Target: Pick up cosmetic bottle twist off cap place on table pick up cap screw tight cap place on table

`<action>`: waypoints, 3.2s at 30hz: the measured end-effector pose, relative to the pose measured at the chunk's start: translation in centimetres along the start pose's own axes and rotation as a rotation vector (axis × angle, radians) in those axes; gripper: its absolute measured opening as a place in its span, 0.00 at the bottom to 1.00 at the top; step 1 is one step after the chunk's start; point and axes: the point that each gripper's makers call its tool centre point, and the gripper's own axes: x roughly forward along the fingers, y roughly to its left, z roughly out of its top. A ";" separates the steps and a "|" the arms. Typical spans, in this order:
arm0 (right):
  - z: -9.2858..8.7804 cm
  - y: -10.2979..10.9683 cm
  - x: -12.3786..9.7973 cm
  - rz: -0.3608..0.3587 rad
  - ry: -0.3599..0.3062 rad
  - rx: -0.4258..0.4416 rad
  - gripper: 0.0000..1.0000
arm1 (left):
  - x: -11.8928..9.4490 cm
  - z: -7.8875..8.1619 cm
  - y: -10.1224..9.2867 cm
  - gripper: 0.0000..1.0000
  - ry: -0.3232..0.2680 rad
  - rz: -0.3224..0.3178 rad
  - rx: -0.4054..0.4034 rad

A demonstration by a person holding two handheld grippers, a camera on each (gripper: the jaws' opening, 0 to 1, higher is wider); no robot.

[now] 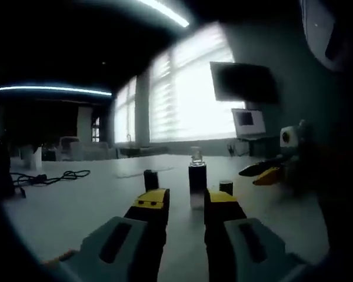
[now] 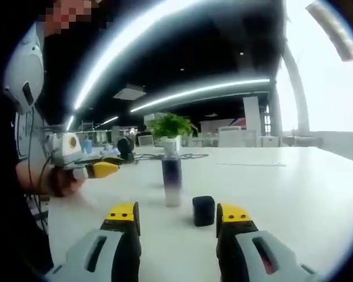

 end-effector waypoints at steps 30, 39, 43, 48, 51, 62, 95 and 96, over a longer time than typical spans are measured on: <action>1.5 0.4 -3.1 0.028 -0.024 -0.054 0.46 | -4.8 0.4 0.5 0.41 0.012 0.051 -0.046; 1.5 -0.2 -2.8 0.027 -0.038 -0.035 0.45 | -4.5 0.3 0.4 0.41 0.012 0.049 -0.030; 1.0 -0.4 -2.4 0.026 -0.030 -0.024 0.44 | -4.0 0.6 0.4 0.41 0.004 0.053 -0.034; 0.0 -1.0 -2.0 0.022 -0.017 -0.011 0.42 | -3.0 0.2 0.3 0.39 0.013 0.048 -0.045; 0.1 -1.1 -2.0 0.012 -0.022 -0.008 0.42 | -1.9 0.2 0.2 0.40 0.016 0.046 -0.052; 0.0 -1.0 -1.5 0.021 -0.022 0.001 0.41 | 3.3 -1.2 -1.5 0.40 0.066 -0.041 -0.062; -0.1 -2.3 -1.7 -0.002 -0.031 0.041 0.39 | 12.0 -3.2 -4.2 0.35 0.096 -0.155 -0.061; -0.1 -2.4 -1.7 -0.005 -0.031 0.043 0.39 | 12.0 -3.3 -4.2 0.33 0.098 -0.154 -0.061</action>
